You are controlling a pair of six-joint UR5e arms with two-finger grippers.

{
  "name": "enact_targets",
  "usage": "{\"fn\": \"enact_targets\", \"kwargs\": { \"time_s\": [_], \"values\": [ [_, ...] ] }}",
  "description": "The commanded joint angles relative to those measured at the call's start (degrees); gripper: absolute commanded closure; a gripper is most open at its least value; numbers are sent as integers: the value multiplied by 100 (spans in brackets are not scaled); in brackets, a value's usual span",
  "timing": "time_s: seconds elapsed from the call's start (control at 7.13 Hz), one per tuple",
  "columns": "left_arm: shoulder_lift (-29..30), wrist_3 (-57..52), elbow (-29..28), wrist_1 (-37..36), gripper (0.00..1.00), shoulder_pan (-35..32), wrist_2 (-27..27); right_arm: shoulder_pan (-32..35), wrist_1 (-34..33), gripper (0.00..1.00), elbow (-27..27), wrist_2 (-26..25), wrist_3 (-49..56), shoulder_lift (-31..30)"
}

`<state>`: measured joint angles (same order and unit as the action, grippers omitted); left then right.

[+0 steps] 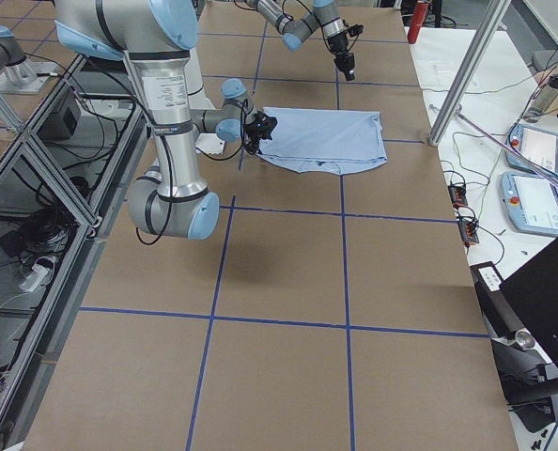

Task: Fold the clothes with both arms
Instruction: 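Move the left gripper to the shirt corner nearest the robot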

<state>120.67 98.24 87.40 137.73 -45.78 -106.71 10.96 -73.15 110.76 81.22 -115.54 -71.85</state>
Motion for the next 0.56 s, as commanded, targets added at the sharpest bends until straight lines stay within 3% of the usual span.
{"fn": "enact_targets", "kwargs": {
  "time_s": [0.0,0.42],
  "values": [
    [-8,2,5,0,61,-1,10,29,-32,23,-141,17,-65,5],
    [-8,2,5,0,61,-1,10,11,-32,26,-221,52,-65,22]
  ]
}}
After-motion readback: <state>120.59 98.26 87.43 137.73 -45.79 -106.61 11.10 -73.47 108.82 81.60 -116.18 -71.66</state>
